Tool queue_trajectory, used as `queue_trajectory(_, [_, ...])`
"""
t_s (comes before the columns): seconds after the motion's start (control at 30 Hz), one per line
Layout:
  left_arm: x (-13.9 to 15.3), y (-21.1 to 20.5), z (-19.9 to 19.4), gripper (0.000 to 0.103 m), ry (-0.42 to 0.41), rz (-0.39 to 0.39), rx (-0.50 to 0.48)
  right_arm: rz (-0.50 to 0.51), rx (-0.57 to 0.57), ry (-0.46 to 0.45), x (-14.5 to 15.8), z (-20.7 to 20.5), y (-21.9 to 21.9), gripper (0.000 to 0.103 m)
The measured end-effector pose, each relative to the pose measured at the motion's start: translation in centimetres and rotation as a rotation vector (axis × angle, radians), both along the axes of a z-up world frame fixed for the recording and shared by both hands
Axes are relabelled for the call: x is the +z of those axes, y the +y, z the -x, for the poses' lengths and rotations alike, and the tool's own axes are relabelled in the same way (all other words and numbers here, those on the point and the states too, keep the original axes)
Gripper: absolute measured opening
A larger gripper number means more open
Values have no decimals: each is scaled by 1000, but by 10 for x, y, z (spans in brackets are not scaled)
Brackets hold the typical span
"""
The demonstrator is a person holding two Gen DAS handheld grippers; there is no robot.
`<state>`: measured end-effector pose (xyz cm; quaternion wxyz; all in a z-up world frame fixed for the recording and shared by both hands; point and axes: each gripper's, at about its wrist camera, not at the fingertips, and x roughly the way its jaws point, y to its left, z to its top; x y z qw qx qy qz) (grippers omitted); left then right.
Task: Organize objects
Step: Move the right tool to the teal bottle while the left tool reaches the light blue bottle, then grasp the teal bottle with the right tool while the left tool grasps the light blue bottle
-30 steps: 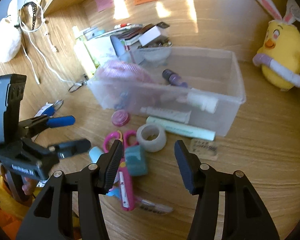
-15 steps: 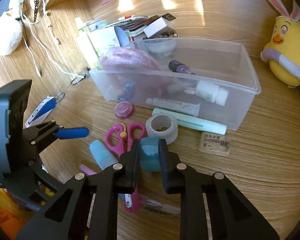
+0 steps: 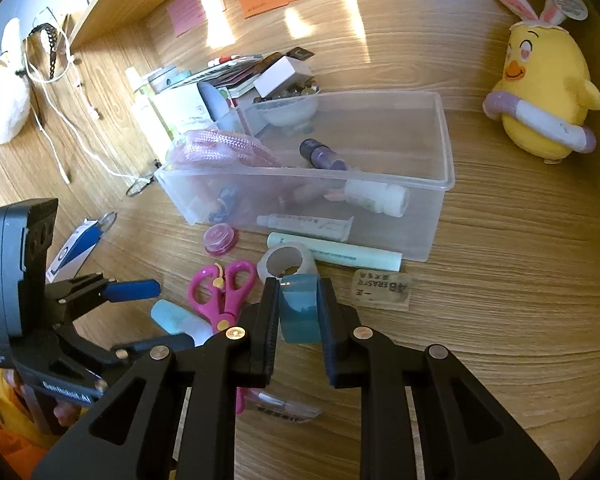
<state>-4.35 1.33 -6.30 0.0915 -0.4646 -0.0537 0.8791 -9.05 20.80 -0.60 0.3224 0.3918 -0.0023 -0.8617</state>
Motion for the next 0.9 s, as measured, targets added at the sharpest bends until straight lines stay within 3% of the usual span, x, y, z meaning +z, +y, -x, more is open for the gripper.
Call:
queue_trajectory(0.2, [-6, 14, -1, 94, 46, 115, 27, -3, -2, 12, 1, -4, 1, 17])
queue_trajectory(0.3, [-6, 15, -5, 77, 68, 163, 35, 2, -14, 18, 3, -4, 5, 17])
queue_trajectory(0.33, [-5, 14, -6, 72, 69, 162, 32, 5, -19, 21, 3, -4, 7, 17])
queue_trajectory(0.57, [6, -11, -2, 72, 65, 82, 73, 24, -45, 48, 12, -5, 17, 17])
queue_trajectory(0.9, [68, -36, 1, 72, 234, 37, 126, 62, -76, 123, 39, 4, 27, 17])
